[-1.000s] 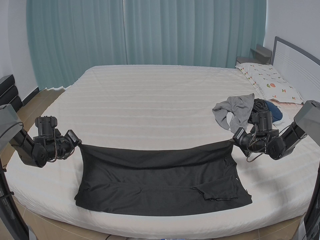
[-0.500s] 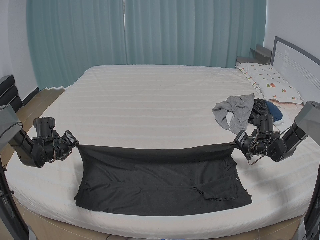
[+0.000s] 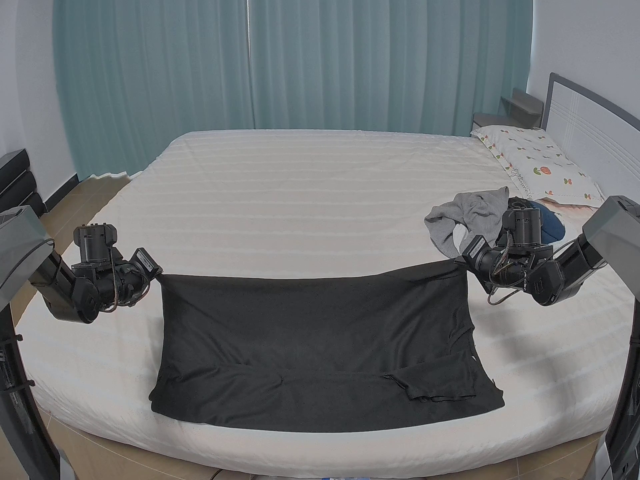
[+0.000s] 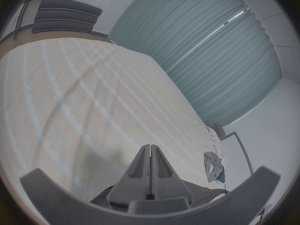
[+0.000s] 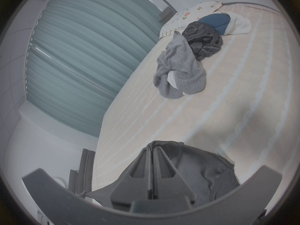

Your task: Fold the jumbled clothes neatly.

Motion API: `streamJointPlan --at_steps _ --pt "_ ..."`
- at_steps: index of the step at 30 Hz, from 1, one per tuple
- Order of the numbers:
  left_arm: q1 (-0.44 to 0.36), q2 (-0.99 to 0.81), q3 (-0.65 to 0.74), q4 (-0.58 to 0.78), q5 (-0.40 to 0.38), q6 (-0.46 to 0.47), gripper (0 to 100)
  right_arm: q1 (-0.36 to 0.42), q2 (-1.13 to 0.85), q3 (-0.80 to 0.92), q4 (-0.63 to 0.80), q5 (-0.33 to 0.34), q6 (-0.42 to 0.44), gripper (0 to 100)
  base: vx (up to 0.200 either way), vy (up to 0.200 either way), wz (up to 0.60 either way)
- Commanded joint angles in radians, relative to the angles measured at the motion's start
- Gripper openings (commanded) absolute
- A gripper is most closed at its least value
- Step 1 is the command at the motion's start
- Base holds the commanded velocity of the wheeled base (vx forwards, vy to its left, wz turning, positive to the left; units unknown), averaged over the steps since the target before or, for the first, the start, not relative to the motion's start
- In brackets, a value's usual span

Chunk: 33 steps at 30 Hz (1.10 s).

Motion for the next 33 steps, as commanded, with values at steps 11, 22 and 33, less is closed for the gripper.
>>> streamJointPlan --at_steps 11,22,33 --pt "0.0 0.024 0.02 0.003 -0.002 0.004 0 -0.002 0.003 0.016 0.003 0.003 -0.007 0 0.0 0.0 0.0" --pt "0.017 -0.009 0.191 0.011 -0.01 0.23 0 -0.017 -0.056 0.22 0.028 0.072 -0.142 0 0.0 0.0 0.0" --pt "0.009 0.03 0.31 0.011 -0.009 0.386 0 -0.008 -0.023 0.34 0.026 0.086 -0.275 0 0.0 0.0 0.0"
